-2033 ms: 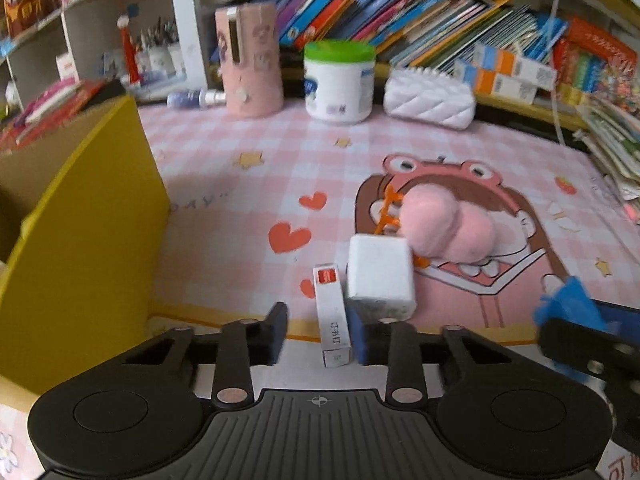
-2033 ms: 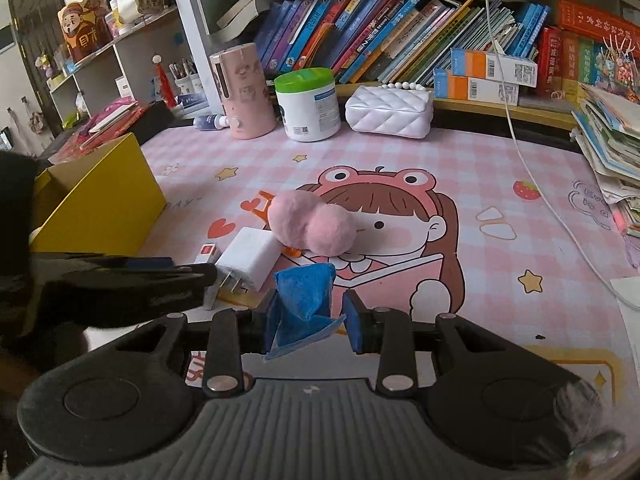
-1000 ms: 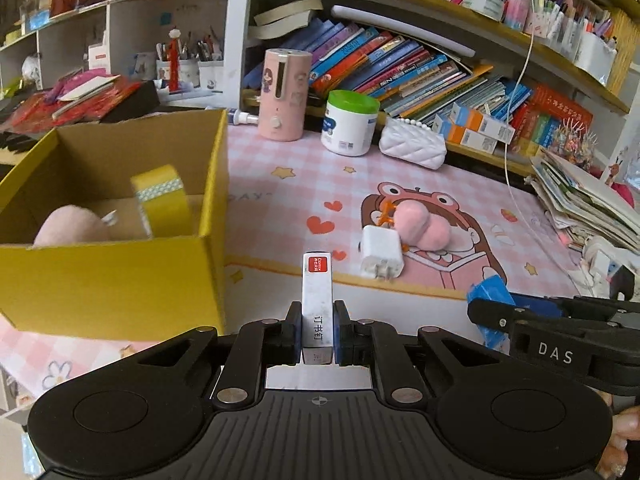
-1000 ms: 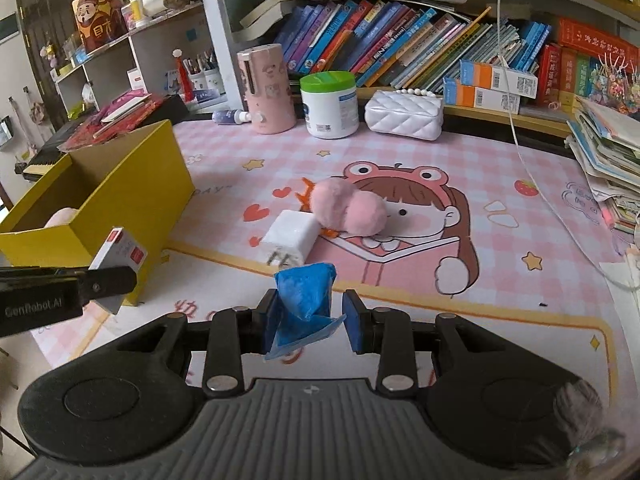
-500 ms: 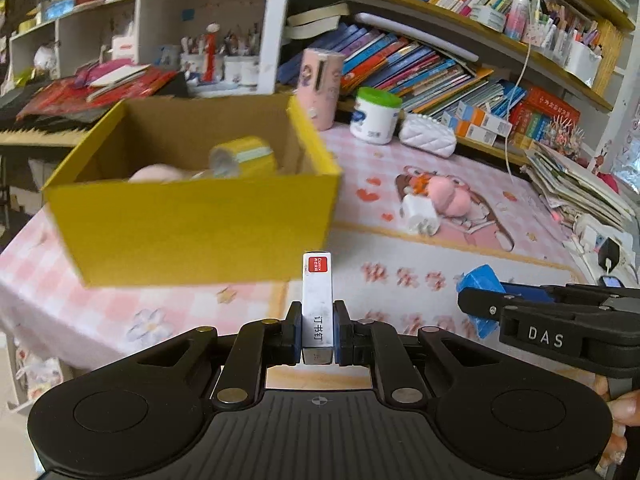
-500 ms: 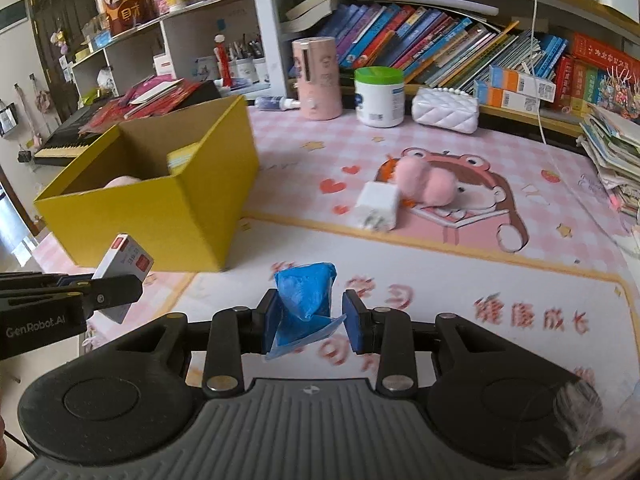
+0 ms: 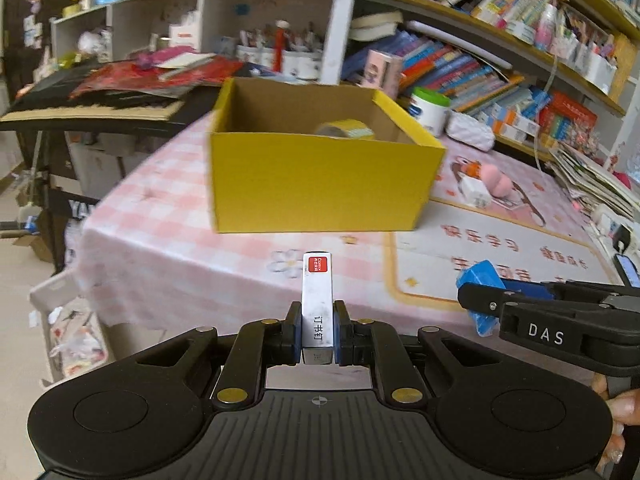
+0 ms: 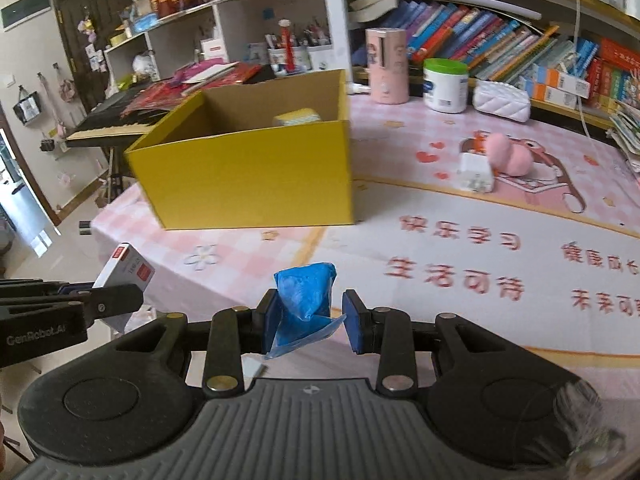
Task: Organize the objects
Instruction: 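Carry the white-red box with the left gripper while the right gripper carries the blue packet to the box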
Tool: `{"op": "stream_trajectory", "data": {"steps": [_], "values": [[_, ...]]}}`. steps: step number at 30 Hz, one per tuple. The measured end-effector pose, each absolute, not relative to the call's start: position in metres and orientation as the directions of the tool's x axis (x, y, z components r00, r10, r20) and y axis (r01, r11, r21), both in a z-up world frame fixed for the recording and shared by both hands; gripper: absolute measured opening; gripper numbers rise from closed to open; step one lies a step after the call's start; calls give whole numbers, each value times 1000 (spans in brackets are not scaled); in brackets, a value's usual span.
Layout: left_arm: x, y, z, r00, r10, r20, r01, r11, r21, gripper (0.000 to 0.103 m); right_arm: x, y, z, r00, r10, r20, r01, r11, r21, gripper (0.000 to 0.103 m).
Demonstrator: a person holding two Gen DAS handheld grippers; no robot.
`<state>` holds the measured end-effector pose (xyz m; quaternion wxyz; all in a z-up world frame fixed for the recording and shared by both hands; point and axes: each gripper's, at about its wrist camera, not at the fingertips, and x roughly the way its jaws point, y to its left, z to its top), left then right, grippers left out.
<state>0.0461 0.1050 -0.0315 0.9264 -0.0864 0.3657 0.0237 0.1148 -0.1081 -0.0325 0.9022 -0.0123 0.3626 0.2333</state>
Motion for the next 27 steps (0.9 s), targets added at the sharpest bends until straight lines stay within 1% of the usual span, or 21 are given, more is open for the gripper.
{"op": "stream_trajectory", "data": {"steps": [6,13,19,27], "values": [[25,133,-26,749,15,-662,-149,978,-146,13,92,-72,-26,618,451,-643,-490,861,133,32],[21,146,-18,779,27,-627,-162,974,-160,13,83,-50,-14,633,455,-626,-518,850,93,32],[38,147,-10,798,14,-602,-142,976,-166,13,92,-45,-4,660,446,-605,-517,854,66,32],[80,147,6,825,37,-564,-144,979,-147,13,133,-39,17,694,473,-542,-527,847,63,32]]}}
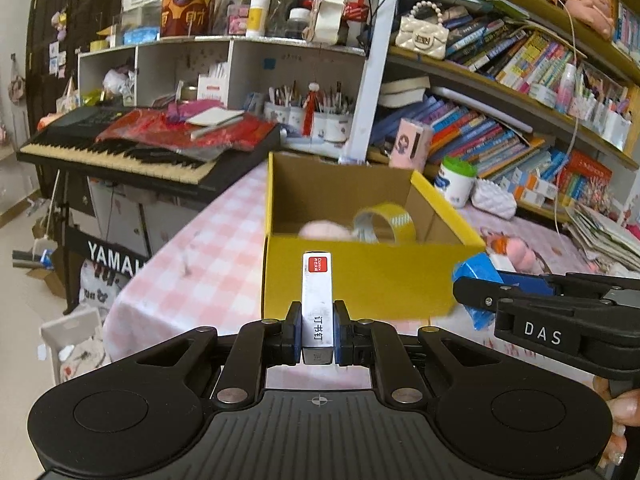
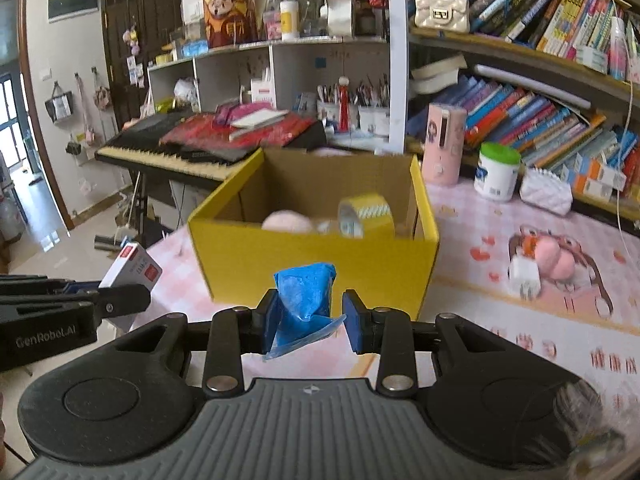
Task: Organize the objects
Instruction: 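Carry the white-red box with the left gripper while the right gripper carries the blue packet to the box, then lower the white-red box and blue packet into the box and open both grippers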
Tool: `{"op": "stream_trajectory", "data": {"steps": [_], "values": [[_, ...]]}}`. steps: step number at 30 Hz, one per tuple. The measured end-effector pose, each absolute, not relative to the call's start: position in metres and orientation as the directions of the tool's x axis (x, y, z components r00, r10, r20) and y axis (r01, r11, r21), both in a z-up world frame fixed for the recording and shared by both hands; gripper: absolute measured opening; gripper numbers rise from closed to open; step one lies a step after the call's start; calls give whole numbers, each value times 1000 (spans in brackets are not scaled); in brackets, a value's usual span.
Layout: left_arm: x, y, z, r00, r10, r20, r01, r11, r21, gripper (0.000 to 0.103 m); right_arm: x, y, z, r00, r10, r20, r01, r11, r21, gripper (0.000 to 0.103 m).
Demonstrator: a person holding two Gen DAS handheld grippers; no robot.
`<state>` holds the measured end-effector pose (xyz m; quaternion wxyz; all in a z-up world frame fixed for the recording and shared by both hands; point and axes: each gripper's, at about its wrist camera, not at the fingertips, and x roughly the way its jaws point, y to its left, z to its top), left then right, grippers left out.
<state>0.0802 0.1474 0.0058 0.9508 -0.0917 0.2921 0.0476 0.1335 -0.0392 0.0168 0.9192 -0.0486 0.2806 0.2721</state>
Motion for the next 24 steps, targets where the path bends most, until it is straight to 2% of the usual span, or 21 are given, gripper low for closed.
{"op": "stream_trajectory", "data": {"steps": [11,19,24], "values": [[159,143,18,834,90,-544,-179,977,-113,13,217,-25,34,693,518,-501,-566,822,67,32],[199,141,5,804,113,-584,-210,973,-100,13,267,-12,23,655,539,-529,-606,794,59,32],[218,135,-9,769,113,-629,-215,973,-89,13,286,-3,5,609,538,-583,-634,772,50,32]]}}
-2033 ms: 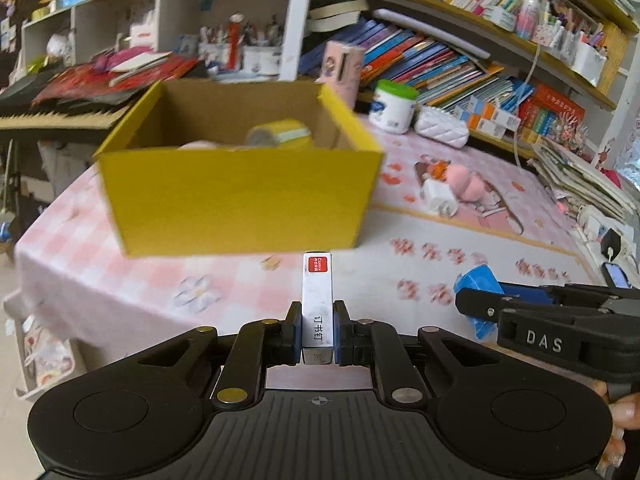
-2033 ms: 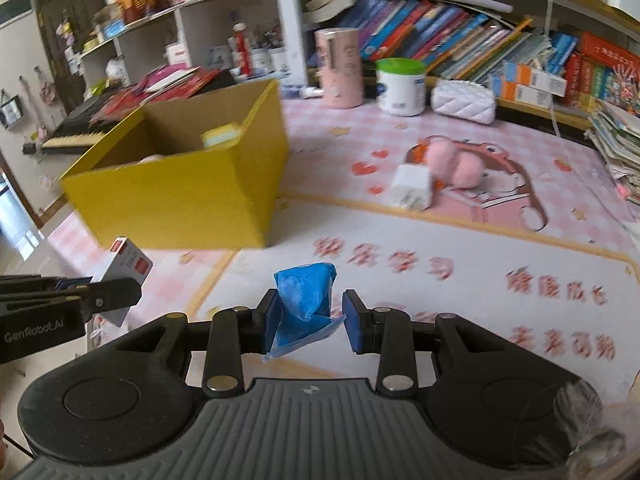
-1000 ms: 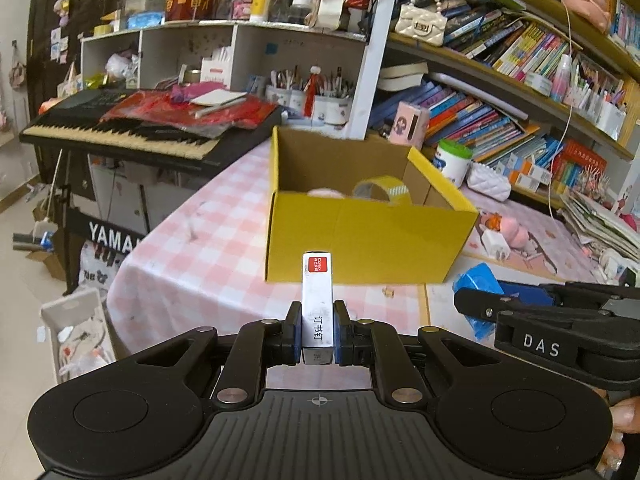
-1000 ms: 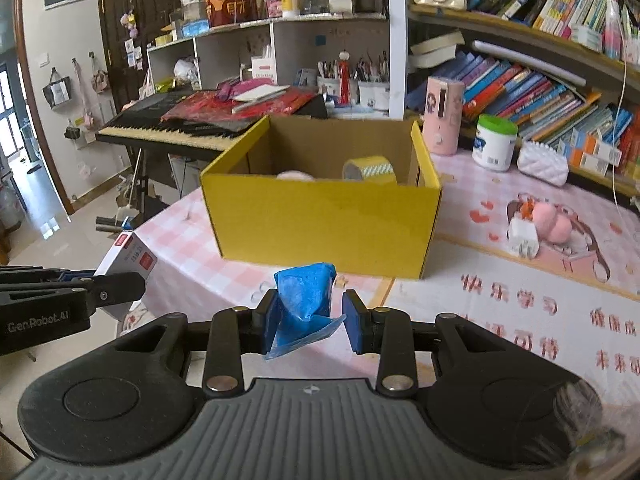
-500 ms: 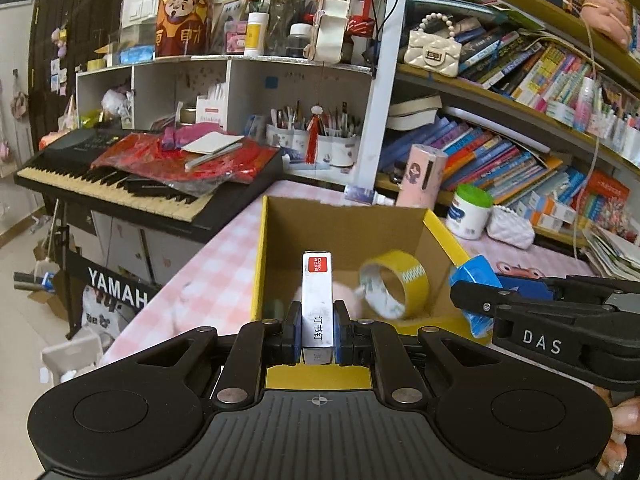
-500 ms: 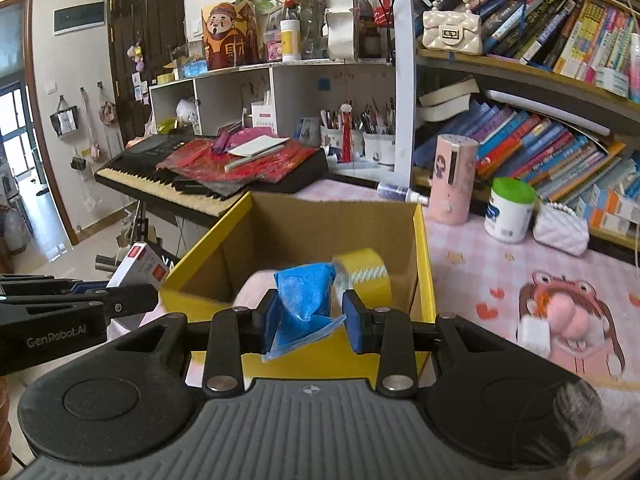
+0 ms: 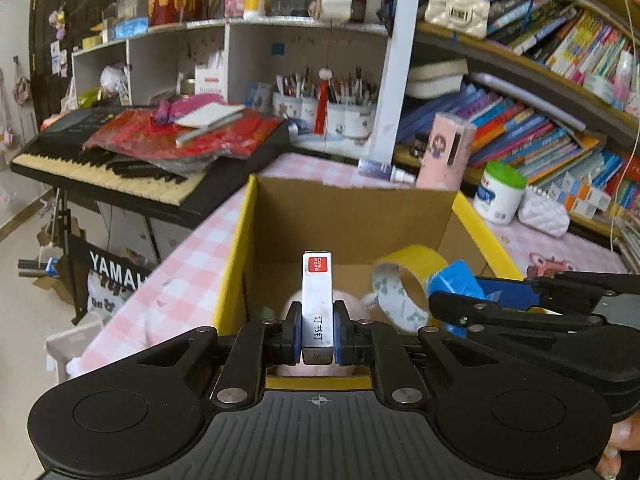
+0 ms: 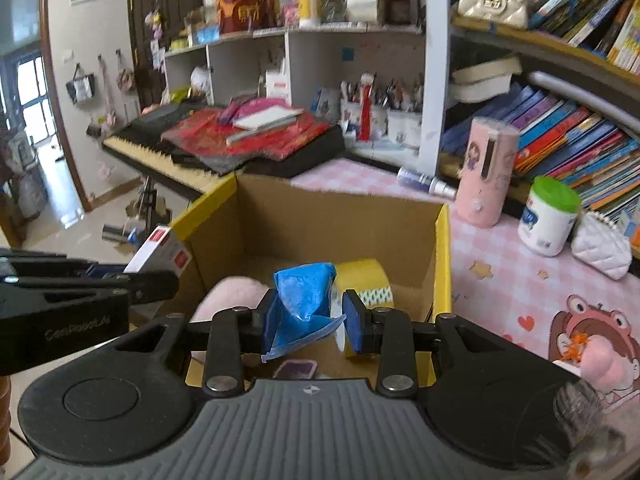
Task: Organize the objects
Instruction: 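Lower the white-red box and blue packet into the box and open both grippers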
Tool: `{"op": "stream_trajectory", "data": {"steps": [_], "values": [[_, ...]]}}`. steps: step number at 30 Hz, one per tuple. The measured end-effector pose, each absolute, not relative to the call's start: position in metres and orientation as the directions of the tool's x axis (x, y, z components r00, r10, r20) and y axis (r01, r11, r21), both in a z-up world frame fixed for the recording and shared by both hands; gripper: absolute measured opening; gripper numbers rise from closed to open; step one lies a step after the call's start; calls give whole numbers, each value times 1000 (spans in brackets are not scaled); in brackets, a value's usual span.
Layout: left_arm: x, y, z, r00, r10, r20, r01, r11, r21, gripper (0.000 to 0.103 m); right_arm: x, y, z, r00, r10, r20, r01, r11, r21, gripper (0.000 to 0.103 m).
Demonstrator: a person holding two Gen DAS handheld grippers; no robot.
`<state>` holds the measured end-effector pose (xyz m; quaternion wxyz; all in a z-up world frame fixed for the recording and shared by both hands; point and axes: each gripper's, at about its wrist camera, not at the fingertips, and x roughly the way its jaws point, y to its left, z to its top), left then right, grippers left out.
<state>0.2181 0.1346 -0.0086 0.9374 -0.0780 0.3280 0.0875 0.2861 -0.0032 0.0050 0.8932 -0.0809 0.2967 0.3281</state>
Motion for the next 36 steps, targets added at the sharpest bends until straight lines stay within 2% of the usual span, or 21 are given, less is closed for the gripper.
{"op": "stream_trajectory", "data": {"steps": [3,8,18,21,22,23,24,26,30,36], "values": [[222,128,-19,749,100,-655,-204,975,-84,13,292,-1,-5,577,538,-614,-642,764,65,32],[226,121,-22,750,111,-652,-192,980,-54,13,298,0,-20,539,535,-651,-652,754,80,32],[223,123,-23,767,137,-627,-222,973,-59,19,301,0,-26,540,528,-655,-637,766,92,33],[215,124,-18,782,153,-604,-238,969,-62,30,297,1,-23,561,517,-646,-631,773,71,38],[212,125,-15,790,166,-590,-248,967,-60,32,294,0,-21,566,519,-641,-632,772,67,44],[208,126,-13,798,171,-578,-253,965,-63,37,291,0,-19,584,507,-634,-621,782,54,54],[206,128,-10,805,170,-568,-254,965,-71,48,290,-2,-18,601,493,-629,-606,794,43,58],[196,131,-4,826,173,-537,-261,961,-91,62,287,-7,-15,618,486,-618,-588,808,46,60],[178,130,5,854,179,-489,-257,961,-97,70,274,-14,-7,656,479,-583,-563,825,44,67],[156,128,7,858,185,-478,-253,964,-82,74,239,-19,3,700,475,-533,-559,829,5,72]]}}
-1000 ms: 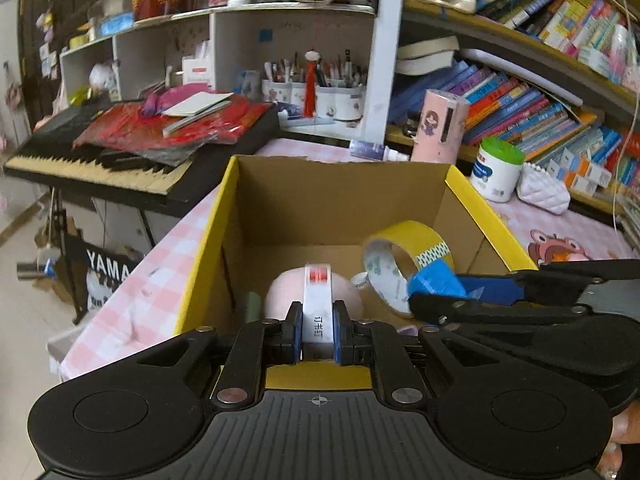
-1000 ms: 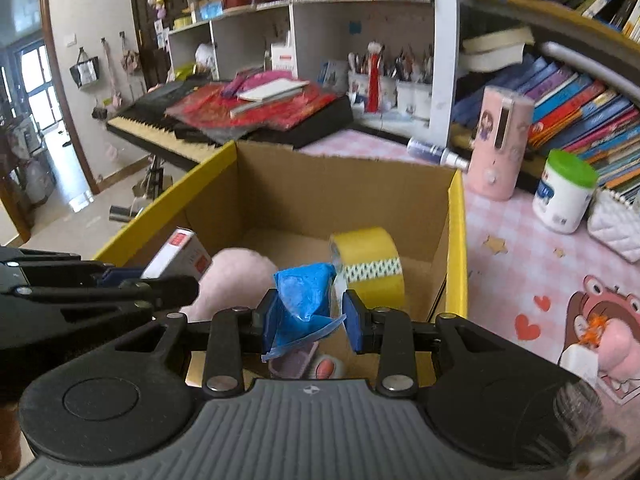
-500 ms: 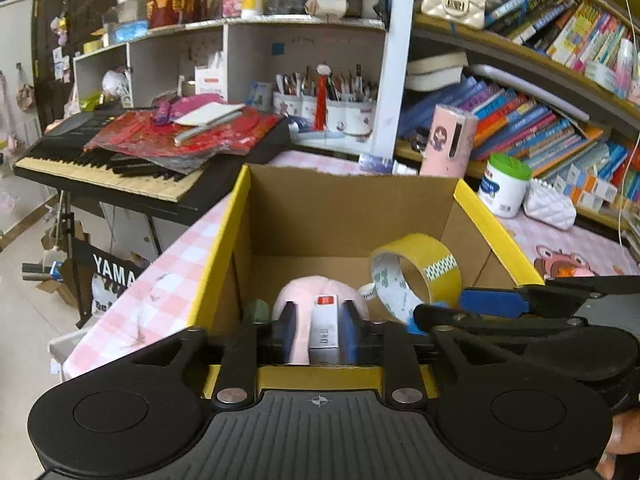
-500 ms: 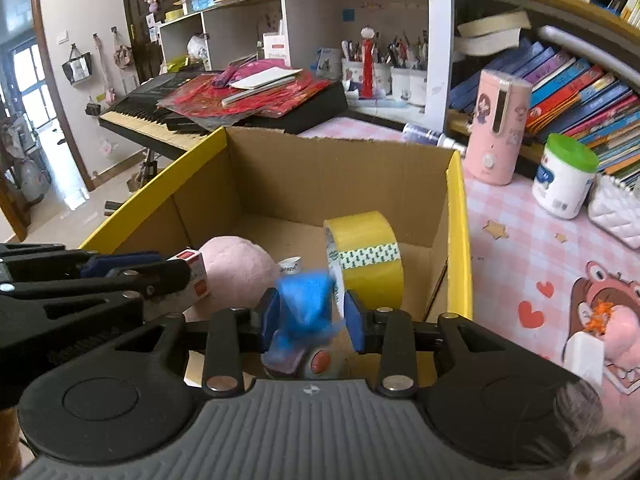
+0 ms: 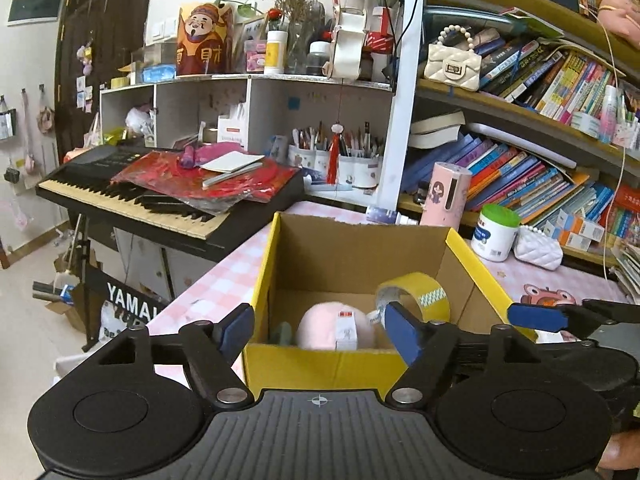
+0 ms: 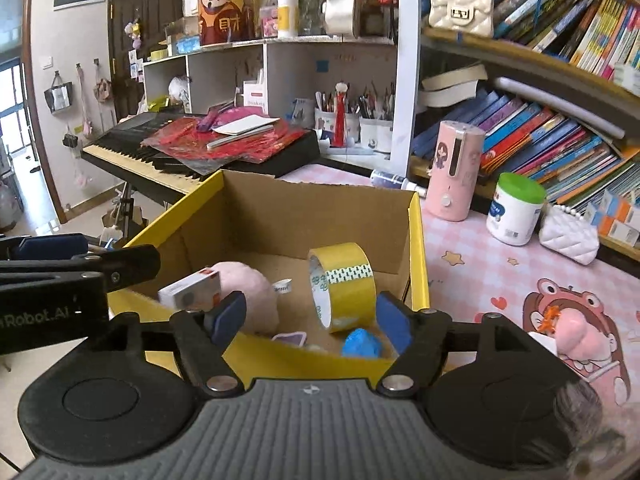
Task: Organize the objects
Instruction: 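Lower the white-red box and blue packet into the box and open both grippers, then withdraw both grippers from the box toward the white charger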
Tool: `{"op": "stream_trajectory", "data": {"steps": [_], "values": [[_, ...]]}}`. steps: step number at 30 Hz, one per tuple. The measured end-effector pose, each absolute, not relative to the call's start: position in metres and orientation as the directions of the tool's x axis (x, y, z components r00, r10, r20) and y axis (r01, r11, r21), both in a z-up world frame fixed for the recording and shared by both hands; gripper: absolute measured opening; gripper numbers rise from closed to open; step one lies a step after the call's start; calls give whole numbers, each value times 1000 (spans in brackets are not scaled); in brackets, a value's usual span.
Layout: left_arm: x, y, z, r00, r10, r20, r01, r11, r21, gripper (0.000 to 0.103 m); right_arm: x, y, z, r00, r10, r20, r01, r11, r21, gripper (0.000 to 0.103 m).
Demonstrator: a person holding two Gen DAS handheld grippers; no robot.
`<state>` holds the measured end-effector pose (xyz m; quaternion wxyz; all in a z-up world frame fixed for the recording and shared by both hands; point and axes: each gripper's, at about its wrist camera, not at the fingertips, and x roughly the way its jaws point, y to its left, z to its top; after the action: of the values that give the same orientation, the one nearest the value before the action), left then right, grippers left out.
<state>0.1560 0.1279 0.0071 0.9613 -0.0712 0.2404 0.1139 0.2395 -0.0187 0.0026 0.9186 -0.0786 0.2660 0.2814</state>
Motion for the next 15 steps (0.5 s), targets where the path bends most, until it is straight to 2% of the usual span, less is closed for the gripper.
{"op": "stream_trajectory", "data": {"steps": [15], "values": [[96,129,-11,800,169,-576,-247,967,-59,75,168,-42,-5,728,390,-564,-462,887,17,76]]}}
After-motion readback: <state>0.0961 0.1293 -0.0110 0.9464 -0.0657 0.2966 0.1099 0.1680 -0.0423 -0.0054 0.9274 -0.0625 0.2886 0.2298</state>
